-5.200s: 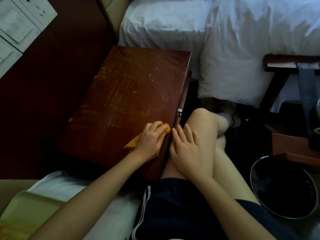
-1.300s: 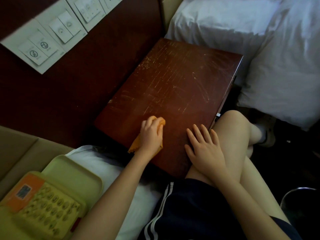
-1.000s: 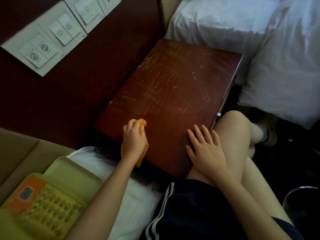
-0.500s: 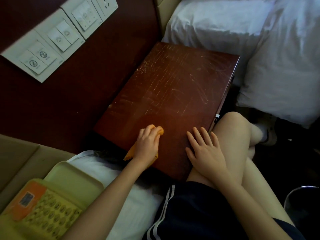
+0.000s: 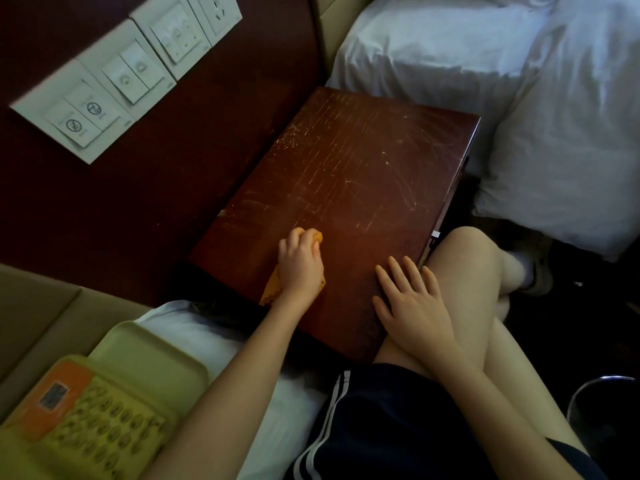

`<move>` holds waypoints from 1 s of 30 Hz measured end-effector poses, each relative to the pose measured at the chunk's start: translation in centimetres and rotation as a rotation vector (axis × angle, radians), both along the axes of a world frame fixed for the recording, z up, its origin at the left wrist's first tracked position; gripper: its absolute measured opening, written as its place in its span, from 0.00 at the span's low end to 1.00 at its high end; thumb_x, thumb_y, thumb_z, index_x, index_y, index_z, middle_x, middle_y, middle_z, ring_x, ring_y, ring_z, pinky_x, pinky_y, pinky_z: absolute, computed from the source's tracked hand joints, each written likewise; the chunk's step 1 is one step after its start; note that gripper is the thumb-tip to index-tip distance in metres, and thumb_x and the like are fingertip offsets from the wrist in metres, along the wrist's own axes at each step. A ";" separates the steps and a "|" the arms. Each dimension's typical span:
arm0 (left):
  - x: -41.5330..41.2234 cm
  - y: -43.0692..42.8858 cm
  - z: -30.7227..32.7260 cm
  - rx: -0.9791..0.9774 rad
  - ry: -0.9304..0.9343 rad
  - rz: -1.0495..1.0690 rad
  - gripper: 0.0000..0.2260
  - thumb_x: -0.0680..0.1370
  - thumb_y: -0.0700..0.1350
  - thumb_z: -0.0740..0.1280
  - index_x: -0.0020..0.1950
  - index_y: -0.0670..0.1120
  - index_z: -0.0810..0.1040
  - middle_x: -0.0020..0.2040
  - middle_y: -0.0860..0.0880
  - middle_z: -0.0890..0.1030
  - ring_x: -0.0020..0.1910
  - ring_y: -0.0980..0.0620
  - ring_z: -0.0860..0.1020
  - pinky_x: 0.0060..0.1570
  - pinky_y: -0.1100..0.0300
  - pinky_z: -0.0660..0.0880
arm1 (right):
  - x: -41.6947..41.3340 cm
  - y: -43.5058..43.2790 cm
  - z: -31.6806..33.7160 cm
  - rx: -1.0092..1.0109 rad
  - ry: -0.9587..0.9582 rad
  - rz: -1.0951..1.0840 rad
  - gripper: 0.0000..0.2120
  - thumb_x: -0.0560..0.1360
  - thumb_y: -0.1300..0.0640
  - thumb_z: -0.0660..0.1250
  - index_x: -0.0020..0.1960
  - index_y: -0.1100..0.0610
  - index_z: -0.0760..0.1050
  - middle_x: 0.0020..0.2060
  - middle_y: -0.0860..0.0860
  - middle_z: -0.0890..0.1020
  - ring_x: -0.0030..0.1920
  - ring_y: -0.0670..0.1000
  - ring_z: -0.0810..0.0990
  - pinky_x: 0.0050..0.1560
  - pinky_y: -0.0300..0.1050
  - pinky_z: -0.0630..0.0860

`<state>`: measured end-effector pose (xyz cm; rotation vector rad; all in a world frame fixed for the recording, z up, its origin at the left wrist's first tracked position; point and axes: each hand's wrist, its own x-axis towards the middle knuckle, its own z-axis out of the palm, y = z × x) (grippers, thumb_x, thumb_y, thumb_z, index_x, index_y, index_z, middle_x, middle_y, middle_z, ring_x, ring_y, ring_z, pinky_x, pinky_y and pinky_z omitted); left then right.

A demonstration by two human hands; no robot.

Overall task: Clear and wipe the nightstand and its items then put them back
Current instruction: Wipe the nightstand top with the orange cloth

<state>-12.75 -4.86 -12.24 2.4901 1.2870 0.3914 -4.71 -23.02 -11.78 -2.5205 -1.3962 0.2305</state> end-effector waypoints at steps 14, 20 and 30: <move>-1.6 2.1 0.1 0.028 0.006 0.209 0.13 0.80 0.42 0.57 0.64 0.45 0.73 0.64 0.46 0.71 0.59 0.47 0.69 0.55 0.55 0.69 | -0.1 0.0 0.3 0.018 0.001 -0.015 0.24 0.76 0.49 0.63 0.70 0.57 0.68 0.68 0.57 0.70 0.71 0.60 0.64 0.68 0.58 0.59; 0.5 -0.6 0.1 0.033 0.004 -0.026 0.14 0.80 0.42 0.59 0.64 0.45 0.74 0.64 0.45 0.72 0.58 0.46 0.69 0.56 0.56 0.67 | -0.1 0.0 0.2 0.007 -0.006 -0.016 0.24 0.77 0.48 0.62 0.70 0.56 0.67 0.69 0.56 0.68 0.71 0.60 0.62 0.69 0.57 0.58; -4.2 -0.1 -0.2 0.029 -0.042 0.031 0.13 0.80 0.42 0.59 0.63 0.46 0.75 0.63 0.46 0.73 0.57 0.47 0.69 0.53 0.59 0.67 | -0.1 -0.1 0.3 0.027 -0.025 -0.019 0.23 0.76 0.50 0.63 0.69 0.57 0.69 0.68 0.57 0.71 0.70 0.61 0.65 0.67 0.58 0.61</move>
